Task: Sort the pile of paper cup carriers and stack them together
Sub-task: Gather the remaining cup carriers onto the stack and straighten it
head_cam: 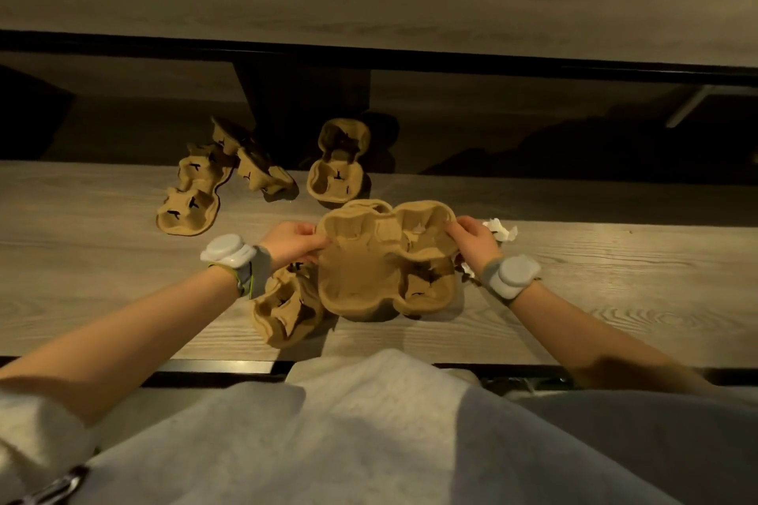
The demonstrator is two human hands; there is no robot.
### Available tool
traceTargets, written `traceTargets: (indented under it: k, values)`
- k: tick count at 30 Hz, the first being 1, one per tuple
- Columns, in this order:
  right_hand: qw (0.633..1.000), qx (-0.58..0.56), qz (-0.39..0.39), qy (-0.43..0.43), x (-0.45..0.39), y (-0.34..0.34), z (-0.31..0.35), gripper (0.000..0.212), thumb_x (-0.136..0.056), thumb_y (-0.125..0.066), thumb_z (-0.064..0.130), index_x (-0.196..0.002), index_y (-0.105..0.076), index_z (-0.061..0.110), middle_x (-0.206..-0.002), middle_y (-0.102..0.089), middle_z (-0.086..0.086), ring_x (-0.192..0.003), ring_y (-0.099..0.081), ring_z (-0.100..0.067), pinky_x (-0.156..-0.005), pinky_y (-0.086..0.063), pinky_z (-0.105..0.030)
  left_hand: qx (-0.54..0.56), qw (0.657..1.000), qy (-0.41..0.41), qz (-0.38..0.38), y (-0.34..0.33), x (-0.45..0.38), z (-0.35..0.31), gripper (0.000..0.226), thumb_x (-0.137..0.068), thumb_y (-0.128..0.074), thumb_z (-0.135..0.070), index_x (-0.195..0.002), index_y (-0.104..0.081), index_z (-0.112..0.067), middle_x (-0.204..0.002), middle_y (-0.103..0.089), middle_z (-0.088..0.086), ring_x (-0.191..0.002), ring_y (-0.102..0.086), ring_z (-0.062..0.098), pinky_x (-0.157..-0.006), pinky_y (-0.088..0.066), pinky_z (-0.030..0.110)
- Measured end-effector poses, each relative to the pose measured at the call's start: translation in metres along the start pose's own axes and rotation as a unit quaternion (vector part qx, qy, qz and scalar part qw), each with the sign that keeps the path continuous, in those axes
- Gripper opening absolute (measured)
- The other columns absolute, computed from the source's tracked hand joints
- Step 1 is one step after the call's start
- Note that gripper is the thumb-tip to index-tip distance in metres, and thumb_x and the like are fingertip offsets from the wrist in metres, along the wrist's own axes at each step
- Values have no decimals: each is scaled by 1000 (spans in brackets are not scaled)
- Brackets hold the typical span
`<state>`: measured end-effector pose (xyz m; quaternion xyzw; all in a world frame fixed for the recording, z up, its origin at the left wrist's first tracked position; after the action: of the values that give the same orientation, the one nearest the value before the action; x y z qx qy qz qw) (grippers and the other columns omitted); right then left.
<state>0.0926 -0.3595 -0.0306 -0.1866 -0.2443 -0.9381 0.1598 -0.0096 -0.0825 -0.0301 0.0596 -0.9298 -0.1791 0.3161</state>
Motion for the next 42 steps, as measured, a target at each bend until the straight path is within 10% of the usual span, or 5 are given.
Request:
traceTargets:
  k: [8,20,28,42]
  values:
    - [1000,8,-8,13,27,-4,-39,11,-92,-52,30,-90,-59,21,-79,-61,0,-73,-57,-18,-60,-47,-28,-40,998,-32,22,-13,24,12,3,-89,-62,-15,-87,-63,-16,-80,-68,1,-68,-62,9,-54,-50,7]
    - [997,44,-37,54,32,-6,-57,18,-85,-56,25,-102,-60,23,-66,-51,3,-63,-49,-13,-65,-47,-35,-34,999,-5,-10,-20,25,30,12,-88,-64,-20,-92,-53,-17,-79,-68,4,-66,-63,18,-77,-56,37]
    - [984,137,-37,109,30,-4,-53,31,-91,-54,31,-121,-55,26,-59,-44,5,-55,-43,-10,-59,-42,-33,-304,944,-95,-87,-16,33,17,26,-86,-60,-41,-99,-58,-18,-83,-66,2,-77,-62,19,-68,-49,33]
    - [979,185,-3,83,21,-4,-52,31,-91,-54,29,-121,-56,23,-64,-50,0,-60,-48,-13,-63,-46,-34,-447,889,-94,-22,-16,16,21,47,-94,-42,-49,-85,-63,-9,-78,-64,11,-74,-58,25,-64,-43,32]
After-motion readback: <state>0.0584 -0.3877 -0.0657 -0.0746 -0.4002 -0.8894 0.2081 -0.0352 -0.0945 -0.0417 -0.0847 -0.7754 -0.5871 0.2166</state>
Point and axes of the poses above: each hand's wrist, its own x-axis away from the middle knuckle, its own y-axis out of the back of the hand, z = x × y, the point moved 5 cm from there along -x, towards the middle knuckle
